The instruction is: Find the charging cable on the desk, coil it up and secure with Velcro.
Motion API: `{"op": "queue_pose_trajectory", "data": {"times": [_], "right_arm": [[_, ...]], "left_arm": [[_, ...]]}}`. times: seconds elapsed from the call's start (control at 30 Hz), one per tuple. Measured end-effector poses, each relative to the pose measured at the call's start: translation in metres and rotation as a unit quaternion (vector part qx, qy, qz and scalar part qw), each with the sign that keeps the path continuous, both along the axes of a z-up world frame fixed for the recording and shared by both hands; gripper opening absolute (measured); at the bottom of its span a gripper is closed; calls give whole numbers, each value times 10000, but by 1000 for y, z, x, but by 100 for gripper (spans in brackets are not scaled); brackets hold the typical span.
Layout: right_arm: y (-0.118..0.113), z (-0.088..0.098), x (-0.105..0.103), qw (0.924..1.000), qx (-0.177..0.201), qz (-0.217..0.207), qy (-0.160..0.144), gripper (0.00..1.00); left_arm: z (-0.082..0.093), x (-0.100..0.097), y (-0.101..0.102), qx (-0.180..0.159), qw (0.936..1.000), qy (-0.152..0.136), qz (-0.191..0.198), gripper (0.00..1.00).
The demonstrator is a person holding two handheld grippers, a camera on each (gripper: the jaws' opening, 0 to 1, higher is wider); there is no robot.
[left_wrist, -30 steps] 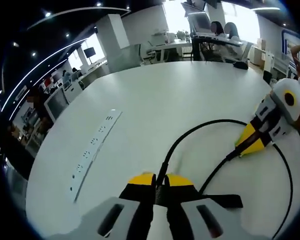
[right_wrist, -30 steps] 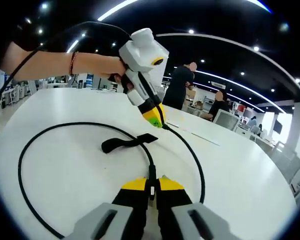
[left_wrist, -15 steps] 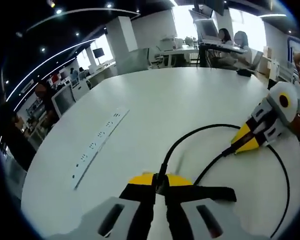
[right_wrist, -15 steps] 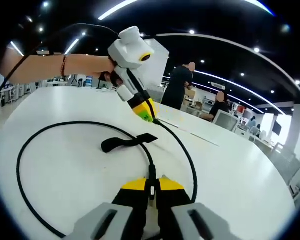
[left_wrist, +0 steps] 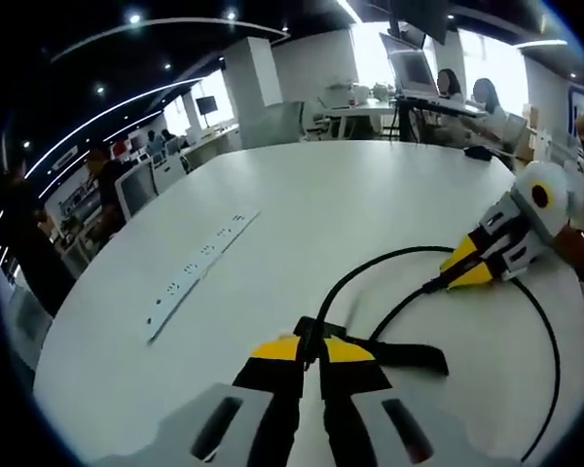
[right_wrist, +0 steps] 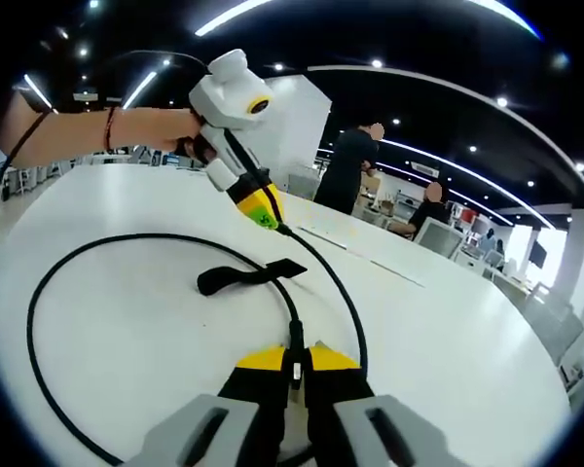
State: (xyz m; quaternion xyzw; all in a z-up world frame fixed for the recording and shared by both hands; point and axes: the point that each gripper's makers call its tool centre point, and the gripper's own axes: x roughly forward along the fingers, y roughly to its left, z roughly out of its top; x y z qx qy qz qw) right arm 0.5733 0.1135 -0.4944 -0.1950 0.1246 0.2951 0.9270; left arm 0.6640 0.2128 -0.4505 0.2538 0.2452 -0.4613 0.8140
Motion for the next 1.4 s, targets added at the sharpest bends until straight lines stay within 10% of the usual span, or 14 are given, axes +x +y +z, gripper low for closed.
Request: {"op": "queue_pose_trajectory", "data": {"times": [1.4], "right_arm": [[5, 3, 2, 9973, -626, -48, -389, 8]], "left_arm": [[-12, -45, 61, -292, 9961, -146, 823, 7]]}}
